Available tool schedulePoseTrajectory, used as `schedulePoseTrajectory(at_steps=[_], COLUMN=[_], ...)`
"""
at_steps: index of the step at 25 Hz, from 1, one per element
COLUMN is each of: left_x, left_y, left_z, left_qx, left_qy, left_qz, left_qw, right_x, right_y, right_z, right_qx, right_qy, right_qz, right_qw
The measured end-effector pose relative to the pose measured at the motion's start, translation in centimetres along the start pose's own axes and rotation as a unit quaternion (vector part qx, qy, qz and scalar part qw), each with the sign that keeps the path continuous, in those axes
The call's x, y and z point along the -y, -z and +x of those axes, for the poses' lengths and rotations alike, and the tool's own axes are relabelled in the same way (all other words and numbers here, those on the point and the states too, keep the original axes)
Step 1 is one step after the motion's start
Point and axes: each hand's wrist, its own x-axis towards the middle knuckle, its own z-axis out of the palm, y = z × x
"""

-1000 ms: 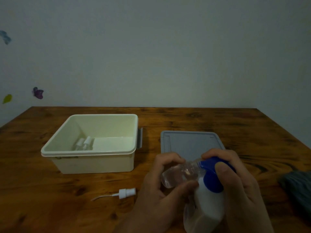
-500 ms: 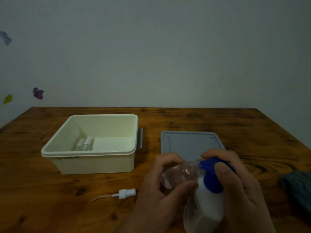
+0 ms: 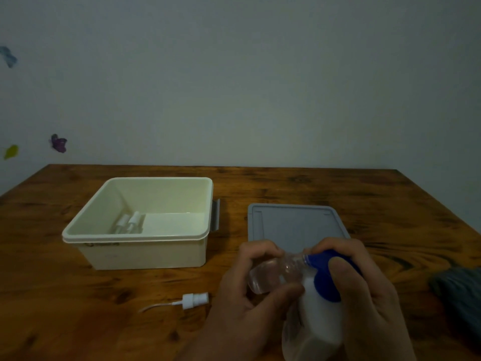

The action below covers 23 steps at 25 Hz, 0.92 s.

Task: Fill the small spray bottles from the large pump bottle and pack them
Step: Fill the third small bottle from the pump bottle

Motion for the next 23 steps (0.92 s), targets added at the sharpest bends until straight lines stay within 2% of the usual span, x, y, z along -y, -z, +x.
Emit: schedulePoseTrajectory(at_steps=[8,23], left_x=[-0.5,-0.3], left_y=[0.0,-0.2], left_z=[0.0,0.1], left_qx=[0.012,0.005], left_qy=[-0.040,-0.057], left_qz=[0.024,0.021], left_qw=[0.999,0.998], right_x=[0.0,0.3], right_y=[0.1,0.1], right_z=[0.0,0.1], right_qx=[0.020,0.025], right_qy=[-0.048,-0.057], right_qz=[-0.009,-0.007], right_qw=[0.999,0.998])
